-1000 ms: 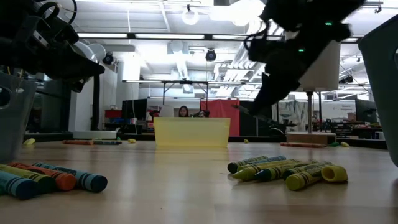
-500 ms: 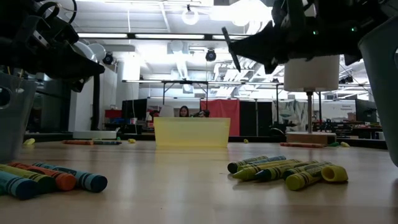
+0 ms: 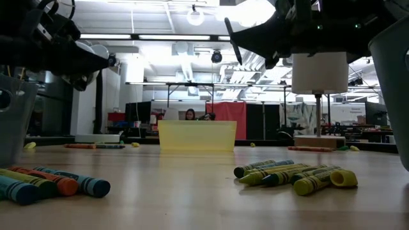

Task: Sort crayons
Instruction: Put the blue crayon into the black bin

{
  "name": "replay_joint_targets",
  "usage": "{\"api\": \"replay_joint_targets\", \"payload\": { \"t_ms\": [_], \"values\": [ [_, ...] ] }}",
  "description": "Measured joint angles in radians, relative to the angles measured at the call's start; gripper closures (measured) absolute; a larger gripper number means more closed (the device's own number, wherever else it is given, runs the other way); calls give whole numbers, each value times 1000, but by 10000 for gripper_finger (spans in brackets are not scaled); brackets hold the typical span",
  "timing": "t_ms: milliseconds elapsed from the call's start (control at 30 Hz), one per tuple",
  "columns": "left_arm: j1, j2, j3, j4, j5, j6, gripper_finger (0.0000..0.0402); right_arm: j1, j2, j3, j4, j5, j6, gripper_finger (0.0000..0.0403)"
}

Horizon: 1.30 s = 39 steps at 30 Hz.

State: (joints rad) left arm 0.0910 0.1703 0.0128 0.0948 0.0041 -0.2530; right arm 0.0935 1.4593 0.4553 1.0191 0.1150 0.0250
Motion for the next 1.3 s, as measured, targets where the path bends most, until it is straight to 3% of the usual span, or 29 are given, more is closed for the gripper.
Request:
{"api": "replay_joint_targets", "payload": {
  "t_ms": [167,333,500,767,1033,1300],
  "values": [
    [-3,31,0,192,-53,-36,396,-26,0,1,5,1,2,402],
    [-26,174,3,475,-90,33,354,-62,0,42,10,-3,21,402],
    [-52,424,86,550,-162,103,289,-81,0,110,-4,-49,-21,402],
    [-109,897,312,708,-147,296,214,-80,8,180,-120,-56,-52,402],
    [-155,1177,470,791,-76,380,206,-78,152,180,29,-69,-23,402],
    [-155,1218,493,833,-95,363,204,-51,215,180,118,-86,-31,402]
  ]
}}
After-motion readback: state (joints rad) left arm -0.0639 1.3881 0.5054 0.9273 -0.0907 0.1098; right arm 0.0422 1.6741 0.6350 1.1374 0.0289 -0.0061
